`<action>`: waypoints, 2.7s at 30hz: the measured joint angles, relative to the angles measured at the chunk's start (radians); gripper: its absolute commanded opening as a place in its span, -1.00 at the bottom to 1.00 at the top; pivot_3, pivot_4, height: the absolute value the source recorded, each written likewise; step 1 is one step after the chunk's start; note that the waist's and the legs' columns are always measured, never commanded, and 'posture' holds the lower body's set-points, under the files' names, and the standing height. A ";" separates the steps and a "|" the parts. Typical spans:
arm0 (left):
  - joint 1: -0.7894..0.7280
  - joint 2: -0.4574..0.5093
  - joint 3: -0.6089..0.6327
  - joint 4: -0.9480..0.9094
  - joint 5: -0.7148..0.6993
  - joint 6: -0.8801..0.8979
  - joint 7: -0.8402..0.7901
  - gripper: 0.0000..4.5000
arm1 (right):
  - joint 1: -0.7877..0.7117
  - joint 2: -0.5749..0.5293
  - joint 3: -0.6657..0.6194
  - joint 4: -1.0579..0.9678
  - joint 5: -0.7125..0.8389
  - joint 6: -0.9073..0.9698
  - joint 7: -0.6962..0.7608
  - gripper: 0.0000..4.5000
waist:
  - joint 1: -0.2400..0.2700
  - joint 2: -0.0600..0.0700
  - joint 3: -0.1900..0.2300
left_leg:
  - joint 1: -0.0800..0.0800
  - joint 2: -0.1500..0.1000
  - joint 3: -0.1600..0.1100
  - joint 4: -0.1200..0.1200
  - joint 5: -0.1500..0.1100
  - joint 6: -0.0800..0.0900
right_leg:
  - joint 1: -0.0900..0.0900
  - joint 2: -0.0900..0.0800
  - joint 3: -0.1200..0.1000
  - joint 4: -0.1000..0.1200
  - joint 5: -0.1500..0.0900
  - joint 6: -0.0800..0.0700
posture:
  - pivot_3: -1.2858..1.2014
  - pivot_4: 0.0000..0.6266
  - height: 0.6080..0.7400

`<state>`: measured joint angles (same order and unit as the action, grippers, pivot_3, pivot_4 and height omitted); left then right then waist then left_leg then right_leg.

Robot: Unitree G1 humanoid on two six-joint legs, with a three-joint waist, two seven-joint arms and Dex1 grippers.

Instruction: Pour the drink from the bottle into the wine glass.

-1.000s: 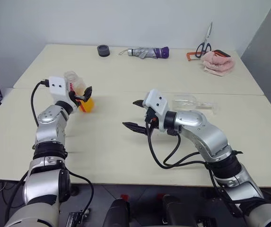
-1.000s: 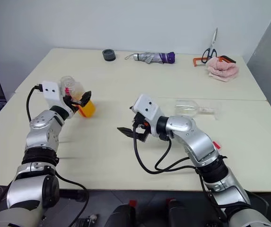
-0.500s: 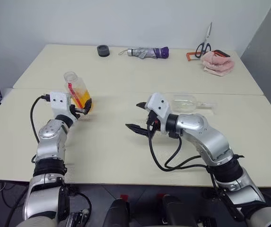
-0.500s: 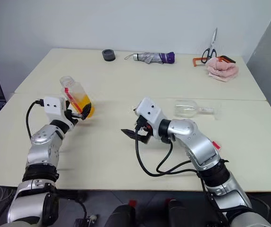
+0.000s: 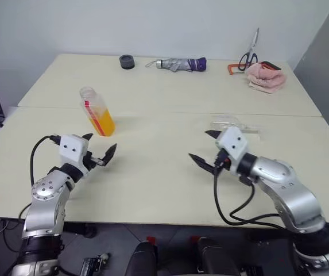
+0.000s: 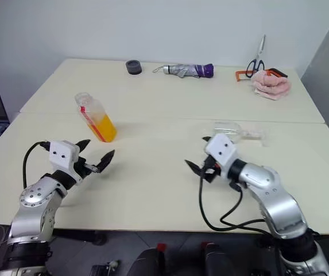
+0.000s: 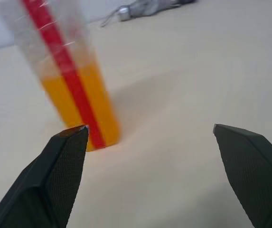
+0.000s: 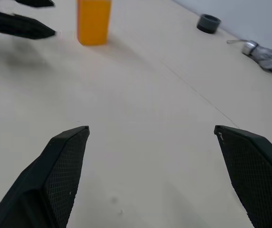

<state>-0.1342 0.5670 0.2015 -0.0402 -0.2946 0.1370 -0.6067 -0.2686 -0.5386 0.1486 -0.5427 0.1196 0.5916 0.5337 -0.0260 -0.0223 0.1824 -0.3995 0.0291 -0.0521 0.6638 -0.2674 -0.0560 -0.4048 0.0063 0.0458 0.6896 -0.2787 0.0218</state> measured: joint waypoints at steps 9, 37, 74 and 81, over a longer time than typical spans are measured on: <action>-0.149 0.078 -0.168 -0.106 -0.143 0.211 -0.306 1.00 | 0.031 -0.180 0.054 0.187 -0.452 -0.158 -0.213 1.00 | -0.009 0.000 0.000 | 0.001 0.000 0.002 -0.001 0.000 0.000 | 0.000 0.003 0.001 0.001 -0.001 0.000 | 0.03 -0.52 1.00; -0.277 0.061 -0.284 -0.105 -0.158 0.269 -0.475 1.00 | -0.391 -0.053 0.301 1.144 -0.969 -0.520 -0.639 0.30 | -0.017 -0.001 -0.001 | 0.002 0.000 0.002 0.001 0.000 0.000 | 0.000 0.002 0.002 0.005 -0.002 -0.004 | 0.03 -0.52 1.00; -0.016 0.112 0.008 -0.247 -0.296 0.447 -0.268 1.00 | -0.568 0.667 -0.058 1.453 -0.058 -0.829 -0.182 -0.96 | -0.021 -0.002 -0.001 | 0.003 0.001 -0.001 -0.002 0.001 -0.001 | -0.001 0.000 -0.001 0.007 -0.004 -0.007 | 0.03 -0.52 1.00; -0.017 0.125 0.029 -0.313 -0.329 0.500 -0.213 1.00 | -0.570 0.667 -0.059 1.570 -0.068 -0.962 -0.143 -0.96 | -0.029 -0.001 -0.001 | 0.004 0.002 -0.001 -0.003 0.001 -0.001 | -0.001 0.001 -0.001 0.008 -0.004 -0.007 | 0.03 -0.52 1.00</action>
<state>-0.1510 0.6923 0.2308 -0.3536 -0.6233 0.6367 -0.8200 -0.8388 0.1287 0.0897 1.0276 0.0518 -0.3699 0.3909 -0.0546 -0.0236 0.1817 -0.3958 0.0307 -0.0532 0.6610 -0.2661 -0.0567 -0.4062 0.0078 0.0449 0.6973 -0.2825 0.0148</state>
